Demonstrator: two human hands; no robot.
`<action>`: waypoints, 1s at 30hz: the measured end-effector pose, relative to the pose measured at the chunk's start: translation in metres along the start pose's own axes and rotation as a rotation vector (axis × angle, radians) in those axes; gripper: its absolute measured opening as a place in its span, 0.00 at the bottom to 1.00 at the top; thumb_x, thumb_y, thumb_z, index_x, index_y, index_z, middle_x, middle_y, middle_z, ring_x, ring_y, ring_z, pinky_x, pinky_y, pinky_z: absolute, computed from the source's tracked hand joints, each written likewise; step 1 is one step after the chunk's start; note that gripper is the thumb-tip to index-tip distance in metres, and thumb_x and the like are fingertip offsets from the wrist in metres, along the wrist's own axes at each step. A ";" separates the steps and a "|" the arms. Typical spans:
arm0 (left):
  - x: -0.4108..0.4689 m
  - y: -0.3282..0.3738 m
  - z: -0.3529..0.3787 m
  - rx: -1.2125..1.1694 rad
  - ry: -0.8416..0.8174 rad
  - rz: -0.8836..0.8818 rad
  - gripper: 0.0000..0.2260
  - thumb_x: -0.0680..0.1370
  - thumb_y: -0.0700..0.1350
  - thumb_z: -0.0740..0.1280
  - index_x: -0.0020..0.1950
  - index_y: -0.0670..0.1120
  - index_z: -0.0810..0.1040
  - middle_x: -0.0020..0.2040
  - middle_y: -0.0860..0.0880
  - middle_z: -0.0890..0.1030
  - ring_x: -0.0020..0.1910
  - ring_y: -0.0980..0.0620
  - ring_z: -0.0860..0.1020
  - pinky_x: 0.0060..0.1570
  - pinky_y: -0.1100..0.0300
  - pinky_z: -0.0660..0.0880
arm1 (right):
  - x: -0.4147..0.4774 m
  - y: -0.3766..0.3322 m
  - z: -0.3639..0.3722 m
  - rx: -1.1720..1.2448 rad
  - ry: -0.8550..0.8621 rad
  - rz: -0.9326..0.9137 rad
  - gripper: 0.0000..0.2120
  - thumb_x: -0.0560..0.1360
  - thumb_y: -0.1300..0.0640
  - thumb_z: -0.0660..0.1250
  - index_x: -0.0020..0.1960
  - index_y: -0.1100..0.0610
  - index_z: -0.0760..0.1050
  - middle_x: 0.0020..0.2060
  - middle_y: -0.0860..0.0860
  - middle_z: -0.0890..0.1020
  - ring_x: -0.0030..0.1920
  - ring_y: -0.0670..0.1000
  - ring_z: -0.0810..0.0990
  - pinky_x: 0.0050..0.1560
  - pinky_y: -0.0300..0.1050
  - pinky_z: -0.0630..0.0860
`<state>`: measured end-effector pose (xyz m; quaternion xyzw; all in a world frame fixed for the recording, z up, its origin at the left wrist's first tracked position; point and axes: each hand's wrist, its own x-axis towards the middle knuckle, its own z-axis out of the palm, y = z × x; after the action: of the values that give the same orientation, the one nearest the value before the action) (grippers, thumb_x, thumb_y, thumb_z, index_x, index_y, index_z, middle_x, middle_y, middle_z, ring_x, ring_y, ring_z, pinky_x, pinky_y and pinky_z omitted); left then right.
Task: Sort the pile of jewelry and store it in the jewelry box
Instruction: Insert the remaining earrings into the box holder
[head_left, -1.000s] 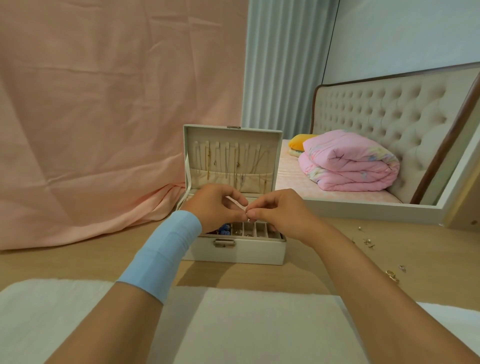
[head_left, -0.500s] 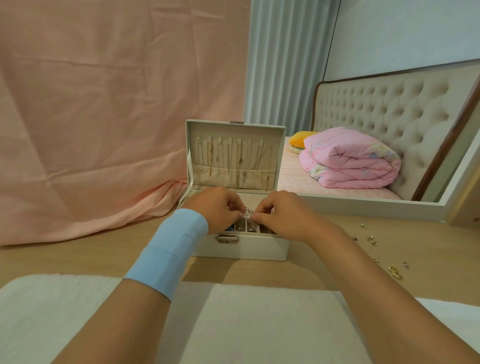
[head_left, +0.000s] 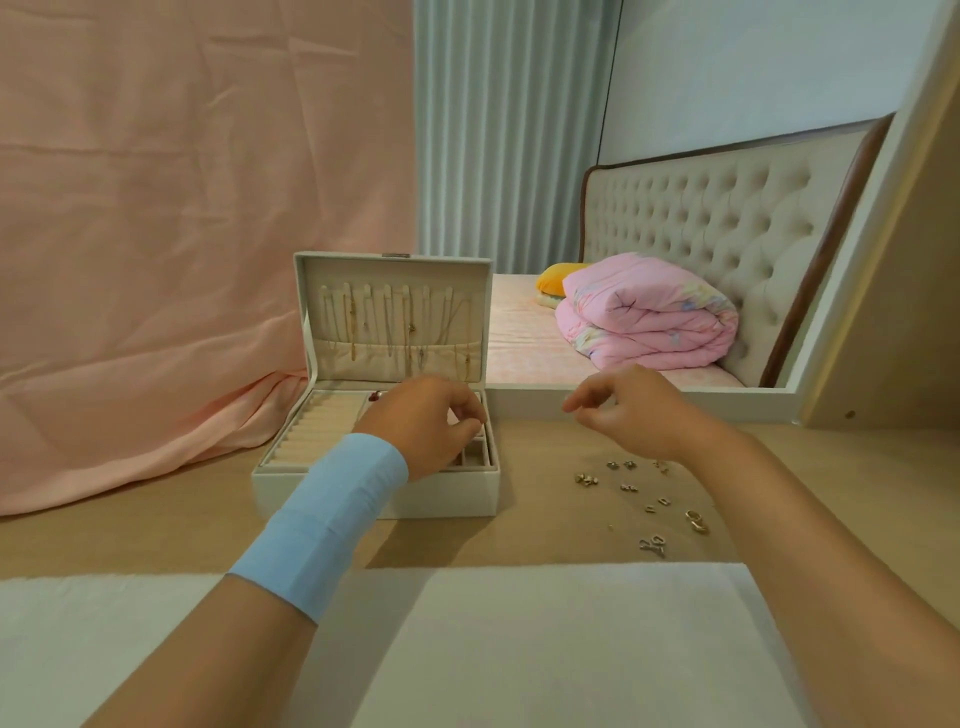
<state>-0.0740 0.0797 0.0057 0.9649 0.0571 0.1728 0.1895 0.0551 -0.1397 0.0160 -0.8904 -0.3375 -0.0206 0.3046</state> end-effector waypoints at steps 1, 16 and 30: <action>0.002 0.011 0.006 0.001 -0.014 0.019 0.06 0.79 0.49 0.65 0.52 0.57 0.82 0.48 0.60 0.78 0.48 0.56 0.76 0.49 0.58 0.74 | -0.004 0.011 -0.004 -0.021 -0.018 0.033 0.10 0.76 0.58 0.70 0.45 0.43 0.83 0.42 0.41 0.84 0.42 0.46 0.82 0.40 0.39 0.78; 0.048 0.078 0.112 0.056 -0.166 -0.015 0.14 0.78 0.45 0.67 0.64 0.53 0.79 0.58 0.52 0.81 0.57 0.50 0.78 0.58 0.56 0.75 | -0.014 0.053 0.024 -0.264 -0.138 0.115 0.09 0.75 0.47 0.71 0.54 0.42 0.85 0.52 0.42 0.84 0.54 0.47 0.80 0.53 0.44 0.76; 0.040 0.080 0.106 0.061 -0.092 -0.045 0.06 0.78 0.43 0.66 0.49 0.49 0.83 0.49 0.48 0.83 0.47 0.47 0.80 0.53 0.54 0.78 | -0.014 0.049 0.023 -0.136 -0.055 0.096 0.04 0.73 0.52 0.72 0.41 0.46 0.85 0.39 0.40 0.84 0.42 0.43 0.81 0.46 0.44 0.79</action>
<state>0.0048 -0.0235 -0.0435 0.9755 0.0751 0.1223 0.1664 0.0704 -0.1637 -0.0320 -0.9244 -0.3006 -0.0043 0.2346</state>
